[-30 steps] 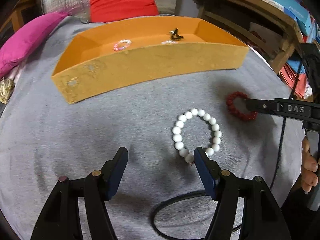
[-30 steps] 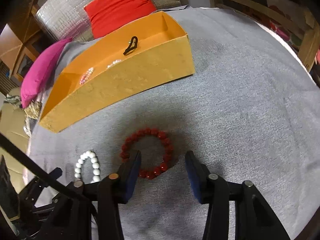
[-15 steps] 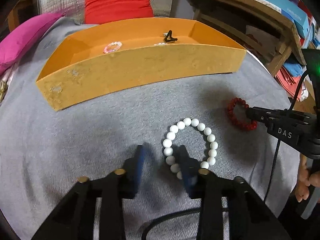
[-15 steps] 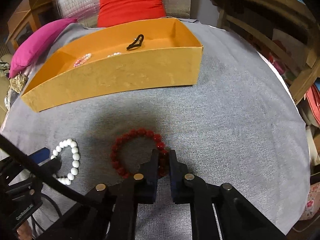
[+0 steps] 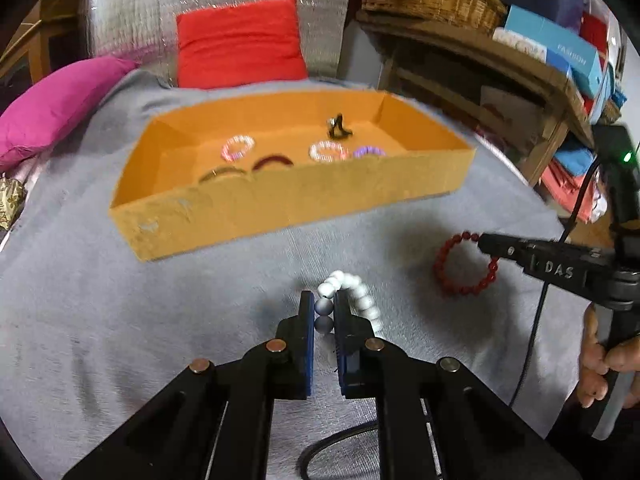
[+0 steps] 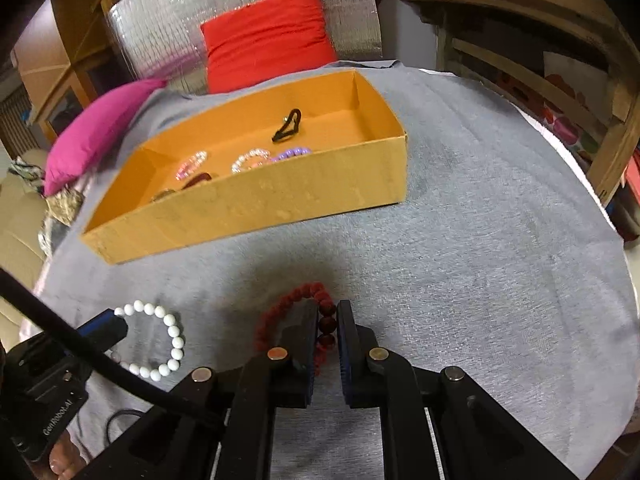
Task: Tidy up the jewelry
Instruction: 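Grasp the white pearl bracelet with the left gripper while the right grasps the red bead bracelet, then lift both bracelets and carry them over the orange box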
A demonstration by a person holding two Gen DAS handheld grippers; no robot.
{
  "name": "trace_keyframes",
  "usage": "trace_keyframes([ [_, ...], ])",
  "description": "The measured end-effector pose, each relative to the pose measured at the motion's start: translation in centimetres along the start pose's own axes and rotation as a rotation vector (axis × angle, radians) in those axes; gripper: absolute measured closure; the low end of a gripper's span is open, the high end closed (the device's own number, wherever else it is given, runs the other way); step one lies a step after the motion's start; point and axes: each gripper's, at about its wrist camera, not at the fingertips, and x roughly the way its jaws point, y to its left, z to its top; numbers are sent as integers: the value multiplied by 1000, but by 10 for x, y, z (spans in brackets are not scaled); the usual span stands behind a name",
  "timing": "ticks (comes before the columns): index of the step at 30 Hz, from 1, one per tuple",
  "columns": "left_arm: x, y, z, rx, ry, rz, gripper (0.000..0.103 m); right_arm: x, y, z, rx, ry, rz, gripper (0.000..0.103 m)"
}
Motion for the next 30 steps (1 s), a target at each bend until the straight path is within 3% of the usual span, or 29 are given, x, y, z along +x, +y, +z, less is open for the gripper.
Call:
trace_keyframes([
  [9, -26, 16, 8, -29, -78, 41, 93, -13, 2, 4, 45, -38, 69, 93],
  [30, -42, 45, 0, -39, -93, 201, 93, -20, 53, 5, 0, -90, 155, 93],
])
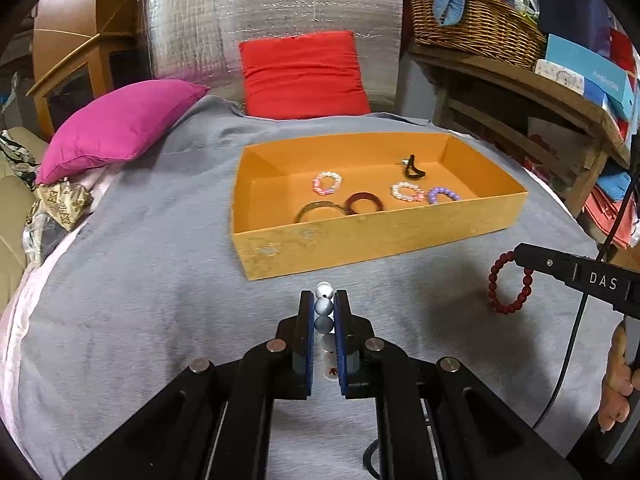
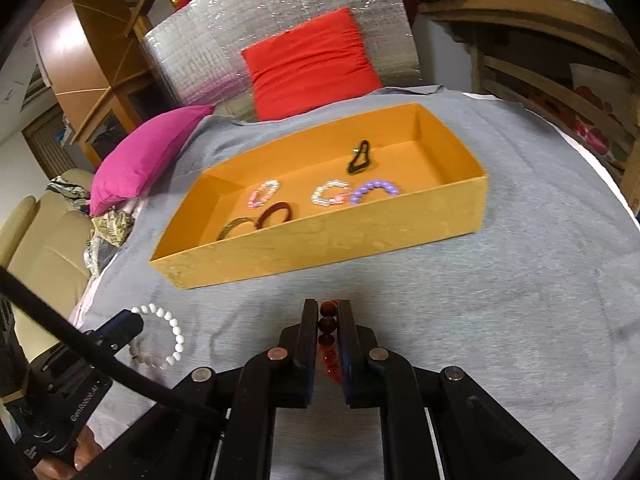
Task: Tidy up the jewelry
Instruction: 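Lift both bracelets and carry them over the orange box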
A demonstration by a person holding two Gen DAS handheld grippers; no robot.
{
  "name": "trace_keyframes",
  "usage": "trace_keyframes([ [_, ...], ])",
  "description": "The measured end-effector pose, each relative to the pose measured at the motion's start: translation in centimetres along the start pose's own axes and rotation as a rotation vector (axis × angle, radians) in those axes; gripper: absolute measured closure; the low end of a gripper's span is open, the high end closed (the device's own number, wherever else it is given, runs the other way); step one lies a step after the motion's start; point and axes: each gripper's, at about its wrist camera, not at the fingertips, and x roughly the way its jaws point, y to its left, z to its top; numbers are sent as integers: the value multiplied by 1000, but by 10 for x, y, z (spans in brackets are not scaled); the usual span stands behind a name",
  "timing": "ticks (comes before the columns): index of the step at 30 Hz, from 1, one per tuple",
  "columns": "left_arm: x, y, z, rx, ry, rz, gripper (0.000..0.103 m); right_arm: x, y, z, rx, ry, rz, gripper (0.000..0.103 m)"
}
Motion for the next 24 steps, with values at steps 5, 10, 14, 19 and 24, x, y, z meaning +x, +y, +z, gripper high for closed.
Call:
trace_keyframes([
  [5, -3, 6, -1, -3, -6, 27, 93, 3, 14, -2, -16, -10, 24, 93],
  [10, -5, 10, -1, -6, -11, 43, 93, 2, 23, -1, -17, -25, 46, 93],
  [14, -5, 14, -1, -14, -11, 54, 93, 0, 29, -2, -24, -37, 62, 93],
  [19, -5, 16, 1, -20, -15, 64, 93, -2, 31, -2, -29, -45, 69, 93],
  [24, -5, 16, 2, -24, -18, 79, 93, -3, 28, -1, -24, -47, 71, 93],
])
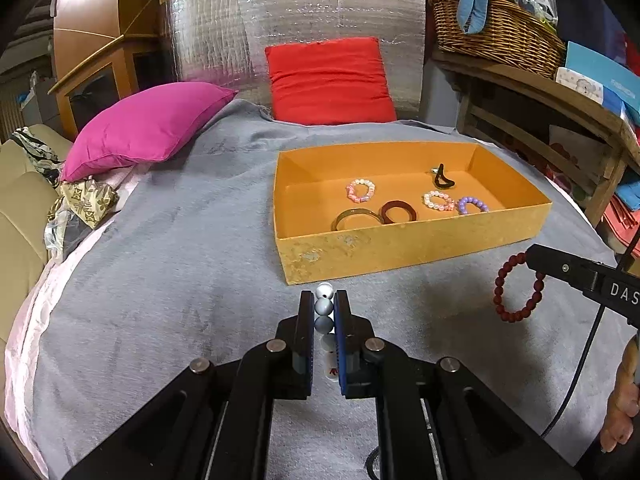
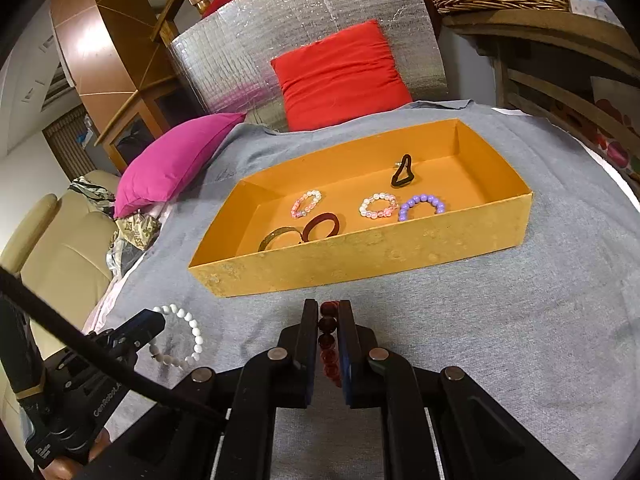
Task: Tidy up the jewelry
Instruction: 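Lift both bracelets and carry them over the orange box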
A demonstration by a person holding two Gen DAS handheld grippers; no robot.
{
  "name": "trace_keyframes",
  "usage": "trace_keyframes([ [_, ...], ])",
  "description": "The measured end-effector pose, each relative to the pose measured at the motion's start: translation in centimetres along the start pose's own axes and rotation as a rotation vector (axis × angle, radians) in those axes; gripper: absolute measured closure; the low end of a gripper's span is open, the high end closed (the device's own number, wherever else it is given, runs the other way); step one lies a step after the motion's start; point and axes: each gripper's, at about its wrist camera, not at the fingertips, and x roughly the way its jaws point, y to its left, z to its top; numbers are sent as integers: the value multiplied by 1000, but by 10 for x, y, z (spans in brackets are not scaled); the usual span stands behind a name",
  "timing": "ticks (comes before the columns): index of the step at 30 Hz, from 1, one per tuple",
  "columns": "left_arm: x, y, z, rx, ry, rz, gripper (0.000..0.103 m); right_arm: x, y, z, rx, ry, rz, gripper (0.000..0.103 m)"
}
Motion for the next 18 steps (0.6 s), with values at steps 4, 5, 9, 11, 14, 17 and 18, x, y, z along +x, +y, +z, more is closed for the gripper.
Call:
trace_keyframes([
  [4, 2, 0, 1, -2, 2, 3, 93, 0, 0, 0, 2, 2, 1, 93],
  [5, 2, -1, 1, -1, 4, 1, 93, -1, 0, 0, 2, 1, 1, 93],
  [9, 4, -7, 3, 6, 11, -19, 93, -4, -3, 0, 1, -5, -7, 93],
  [11, 4, -12, 3, 14, 12, -28, 93, -6, -7, 1, 4, -5, -13, 93],
  [14, 5, -19, 3, 23, 14, -33, 93, -9, -11, 1, 11, -9, -17, 93],
  [17, 7, -24, 3, 25, 18, -36, 93, -12, -16, 2, 15, -13, -21, 93],
  [18, 7, -26, 4, 27, 19, -35, 93, -13, -17, 2, 15, -15, -23, 93],
])
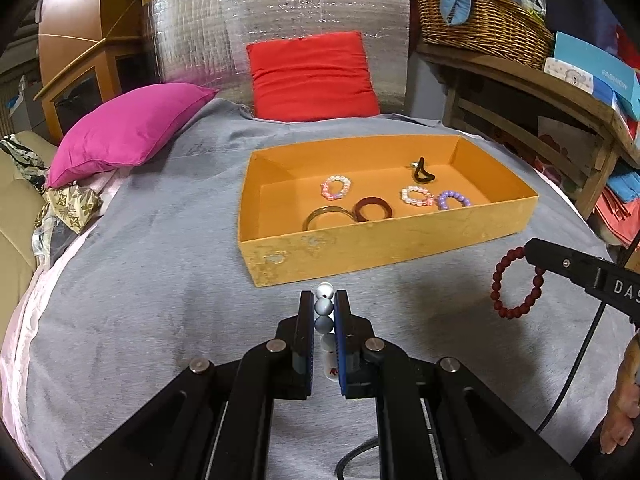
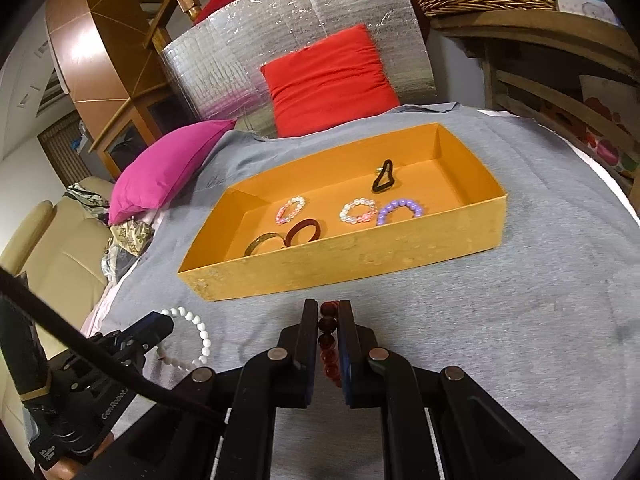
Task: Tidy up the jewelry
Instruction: 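Lift both bracelets and carry them over the orange box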
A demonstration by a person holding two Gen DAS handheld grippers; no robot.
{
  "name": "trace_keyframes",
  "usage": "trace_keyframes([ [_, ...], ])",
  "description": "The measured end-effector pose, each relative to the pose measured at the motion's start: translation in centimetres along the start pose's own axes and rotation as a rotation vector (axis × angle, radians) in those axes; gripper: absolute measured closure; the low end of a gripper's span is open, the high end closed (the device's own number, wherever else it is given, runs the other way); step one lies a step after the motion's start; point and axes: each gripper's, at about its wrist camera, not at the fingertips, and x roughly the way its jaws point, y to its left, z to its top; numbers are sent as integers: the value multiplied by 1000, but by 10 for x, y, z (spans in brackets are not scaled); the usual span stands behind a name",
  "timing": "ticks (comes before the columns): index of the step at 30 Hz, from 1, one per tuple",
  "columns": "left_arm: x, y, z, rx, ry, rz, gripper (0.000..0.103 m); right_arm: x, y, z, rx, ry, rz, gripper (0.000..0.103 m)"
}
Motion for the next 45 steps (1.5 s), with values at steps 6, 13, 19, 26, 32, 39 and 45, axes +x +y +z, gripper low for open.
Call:
trace_keyframes([
  [6, 4, -9, 3, 9, 4, -5, 93, -7, -11, 2, 16, -11, -10, 93],
  [13, 5, -25, 6, 24, 2, -28, 93, -13, -24, 3, 30, -22, -28, 93],
  [19, 8, -42, 10, 44, 2, -49, 93, -18, -36, 4, 41, -29, -43, 93],
  [26, 13, -60, 11, 70, 6, -69, 93, -26, -53, 7, 57, -42, -66, 93],
  [32, 17, -72, 12, 84, 13, -78, 93, -34, -69, 8, 80, -52, -84, 93],
  [39, 18, -77, 15, 86, 15, -86, 93, -36, -81, 13, 112, -67, -99, 93],
  [45, 15, -64, 37, 45, -6, -105, 93, -35, -90, 33, 173, -103, -78, 93],
])
